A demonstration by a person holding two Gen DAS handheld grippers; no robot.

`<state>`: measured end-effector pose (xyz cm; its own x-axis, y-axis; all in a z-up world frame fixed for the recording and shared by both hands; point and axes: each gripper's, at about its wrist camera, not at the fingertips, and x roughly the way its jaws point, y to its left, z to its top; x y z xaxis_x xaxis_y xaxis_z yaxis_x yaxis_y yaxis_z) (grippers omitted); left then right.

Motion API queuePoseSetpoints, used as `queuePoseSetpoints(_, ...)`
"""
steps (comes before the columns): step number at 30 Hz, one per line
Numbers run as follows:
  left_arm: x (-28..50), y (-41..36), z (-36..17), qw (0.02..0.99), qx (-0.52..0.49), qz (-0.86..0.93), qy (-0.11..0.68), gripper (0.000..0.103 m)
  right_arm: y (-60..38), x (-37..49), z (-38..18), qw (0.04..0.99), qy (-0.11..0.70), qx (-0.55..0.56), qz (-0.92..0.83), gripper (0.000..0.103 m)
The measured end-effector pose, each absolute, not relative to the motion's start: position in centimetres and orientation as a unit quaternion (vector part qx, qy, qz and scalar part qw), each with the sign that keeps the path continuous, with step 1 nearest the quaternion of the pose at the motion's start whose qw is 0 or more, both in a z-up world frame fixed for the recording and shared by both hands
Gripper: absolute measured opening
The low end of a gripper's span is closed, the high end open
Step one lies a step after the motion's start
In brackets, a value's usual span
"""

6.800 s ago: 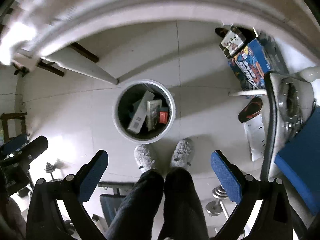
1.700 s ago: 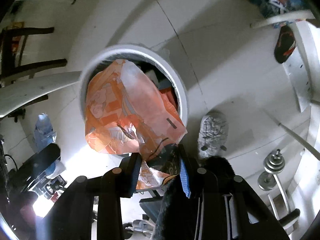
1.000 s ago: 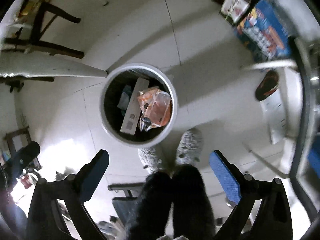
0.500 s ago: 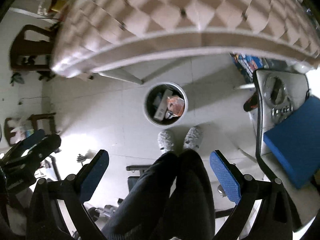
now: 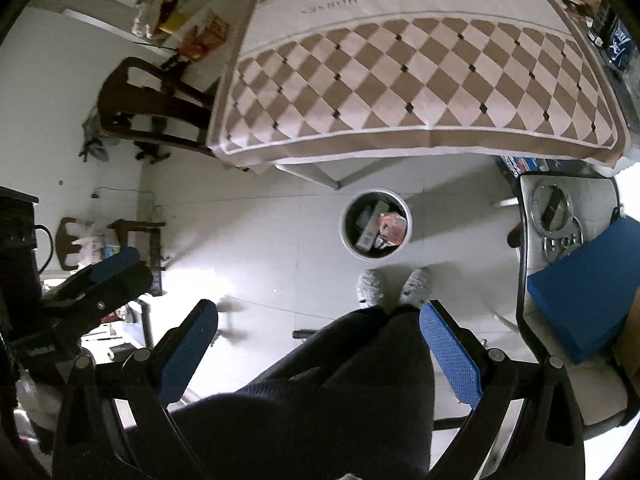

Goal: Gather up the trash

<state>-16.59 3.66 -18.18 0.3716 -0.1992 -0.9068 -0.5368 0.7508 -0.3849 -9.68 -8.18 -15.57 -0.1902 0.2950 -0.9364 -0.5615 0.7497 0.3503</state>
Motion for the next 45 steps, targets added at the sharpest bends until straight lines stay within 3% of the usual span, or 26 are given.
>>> queuePoseSetpoints(9,-17.0,3.7,-16.1,0.771,-0.332,0.107,0.533,0.098,-8.0,-10.1,-12.9,0.630,0.685,-0.089,0.355,0.102)
queuePoseSetpoints(19,-16.8,3.8,-15.4,0.774,-0.332,0.102,0.529,0.098,-7.8,-9.8,-12.6,0.630,0.686,-0.086,0.354,0.103)
queuePoseSetpoints(21,-16.7,3.8,-15.3,0.775,-0.332,0.097,0.530,0.103,-7.7,-9.7,-12.6,0.630,0.687,-0.083,0.351,0.103)
queuePoseSetpoints(45,-16.8,3.8,-15.3,0.777,-0.336,0.080,0.527,0.103,-7.2,-10.1,-12.5,0.632,0.688,-0.074,0.350,0.103)
